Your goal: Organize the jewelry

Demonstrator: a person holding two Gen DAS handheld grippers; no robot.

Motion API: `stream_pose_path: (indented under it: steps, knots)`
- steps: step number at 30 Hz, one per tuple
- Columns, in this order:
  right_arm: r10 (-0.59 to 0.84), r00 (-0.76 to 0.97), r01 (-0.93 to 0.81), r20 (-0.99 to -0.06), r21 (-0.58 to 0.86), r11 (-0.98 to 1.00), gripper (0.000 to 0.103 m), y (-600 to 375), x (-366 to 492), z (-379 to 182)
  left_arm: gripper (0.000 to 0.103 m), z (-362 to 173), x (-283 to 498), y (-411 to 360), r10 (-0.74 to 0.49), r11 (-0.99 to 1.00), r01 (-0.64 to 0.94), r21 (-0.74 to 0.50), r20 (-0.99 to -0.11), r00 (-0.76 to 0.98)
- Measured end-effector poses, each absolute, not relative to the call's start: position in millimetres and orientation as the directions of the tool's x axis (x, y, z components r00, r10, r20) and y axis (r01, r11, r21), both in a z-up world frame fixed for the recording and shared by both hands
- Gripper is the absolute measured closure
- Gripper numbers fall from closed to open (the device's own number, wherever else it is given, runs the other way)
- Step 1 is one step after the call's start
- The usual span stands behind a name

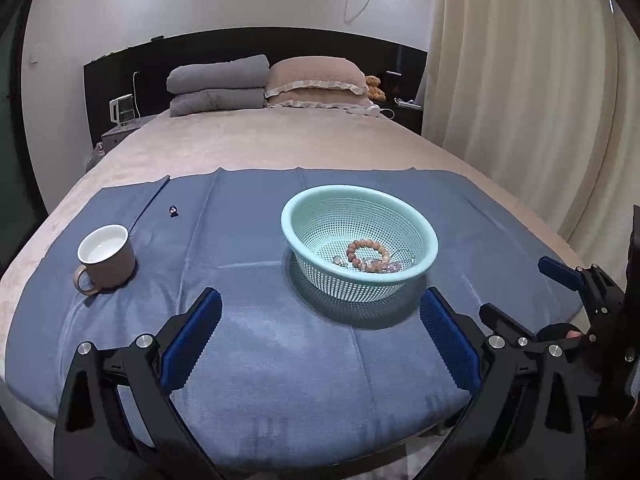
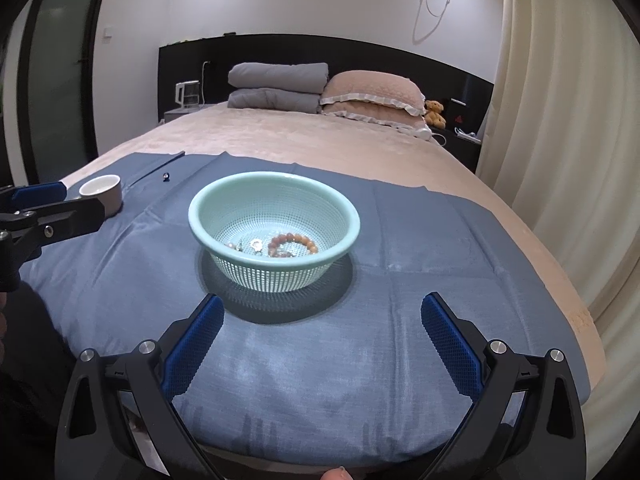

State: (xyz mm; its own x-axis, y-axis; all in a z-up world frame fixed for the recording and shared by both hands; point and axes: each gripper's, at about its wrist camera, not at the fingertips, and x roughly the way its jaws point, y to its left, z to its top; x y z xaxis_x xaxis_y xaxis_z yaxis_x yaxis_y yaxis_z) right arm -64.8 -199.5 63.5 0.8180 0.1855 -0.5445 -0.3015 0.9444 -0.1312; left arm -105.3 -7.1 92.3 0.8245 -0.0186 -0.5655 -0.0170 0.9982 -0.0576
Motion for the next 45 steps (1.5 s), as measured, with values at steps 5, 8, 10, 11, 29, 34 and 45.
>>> stream_pose_path:
  steps: [5,8,10,11,29,34,45]
  knots:
    - [0.153,0.828,-0.266,-0.54,-0.137,0.954,0.008,-202.4,-68.6,62.7,0.006,92.7,-114.8,-3.6,0.057,0.995,-0.093,-0.044,-0.521,0.852]
    - [0.138,0.819,-0.255,-0.556,-0.138,0.957,0.008,-202.7,-68.6,62.1,0.006,89.5,-114.0,-3.0,0.023,0.996,-0.067,-0.063,-0.537,0.843]
    - [0.136,0.812,-0.258,-0.568,-0.14,0.956,0.008,-202.4,-67.7,62.6,0.006,86.8,-113.6,-4.8,0.004,0.997,-0.048,-0.068,-0.543,0.84]
    - [0.138,0.808,-0.263,-0.573,-0.14,0.955,0.008,-202.2,-67.2,62.6,0.006,86.1,-113.9,-6.2,-0.005,0.996,-0.042,-0.073,-0.542,0.84]
    - [0.178,0.791,-0.298,-0.585,-0.114,0.948,0.008,-203.5,-70.4,61.1,0.006,84.3,-113.8,-22.8,-0.03,0.999,0.003,-0.049,-0.559,0.829]
    - [0.188,0.777,-0.29,-0.601,-0.076,0.954,0.008,-208.3,-67.0,60.7,0.006,82.8,-112.9,-26.4,-0.031,0.999,0.01,-0.041,-0.57,0.821]
    - [0.204,0.741,-0.208,-0.639,0.071,0.976,0.008,-235.4,-56.1,65.5,0.006,80.8,-115.3,-31.4,-0.025,1.0,0.016,-0.02,-0.59,0.807]
